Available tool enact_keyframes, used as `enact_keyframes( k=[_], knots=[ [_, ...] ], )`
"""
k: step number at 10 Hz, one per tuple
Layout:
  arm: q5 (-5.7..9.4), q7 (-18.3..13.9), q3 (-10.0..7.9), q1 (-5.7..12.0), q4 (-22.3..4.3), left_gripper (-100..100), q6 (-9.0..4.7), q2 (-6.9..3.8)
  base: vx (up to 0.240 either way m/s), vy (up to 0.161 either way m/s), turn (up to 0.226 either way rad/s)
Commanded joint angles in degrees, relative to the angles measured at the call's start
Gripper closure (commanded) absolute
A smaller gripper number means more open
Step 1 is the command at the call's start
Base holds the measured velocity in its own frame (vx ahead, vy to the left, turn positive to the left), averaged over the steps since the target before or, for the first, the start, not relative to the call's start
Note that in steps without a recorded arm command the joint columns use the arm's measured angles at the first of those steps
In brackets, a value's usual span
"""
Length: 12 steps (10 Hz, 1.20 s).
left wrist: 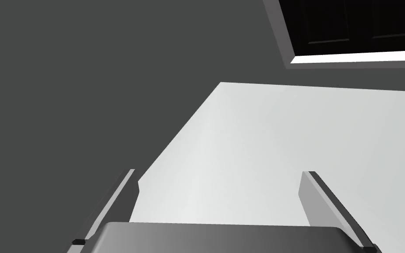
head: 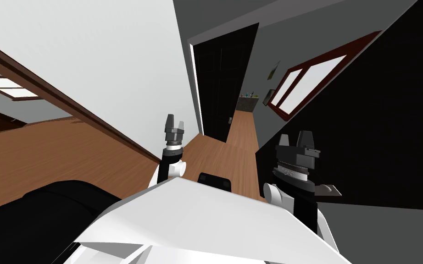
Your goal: Pull the door open
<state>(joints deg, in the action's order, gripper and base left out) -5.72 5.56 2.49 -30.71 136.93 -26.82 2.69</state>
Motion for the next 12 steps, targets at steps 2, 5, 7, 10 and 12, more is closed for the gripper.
enact_keyframes(
  k=[2, 5, 7, 10, 12],
  knots=[
    [0.34, -0.7, -0.17, 0.89, -3.3, -100, -0.8, -1.34, 0.089, -0.037, -0.061],
    [0.83, -1.8, -0.4, 2.18, -8.0, -100, -1.96, -3.0, 0.147, -0.072, -0.067],
    [1.14, -2.4, -0.56, 3.0, -11.0, -100, -2.7, -3.94, 0.154, -0.041, -0.054],
    [1.49, -3.2, -0.73, 3.93, -14.4, -100, -3.54, -4.93, 0.088, -0.051, -0.045],
    [1.75, -3.8, -0.85, 4.6, -16.8, -100, -4.14, -5.6, 0.088, -0.03, -0.052]
  ],
)
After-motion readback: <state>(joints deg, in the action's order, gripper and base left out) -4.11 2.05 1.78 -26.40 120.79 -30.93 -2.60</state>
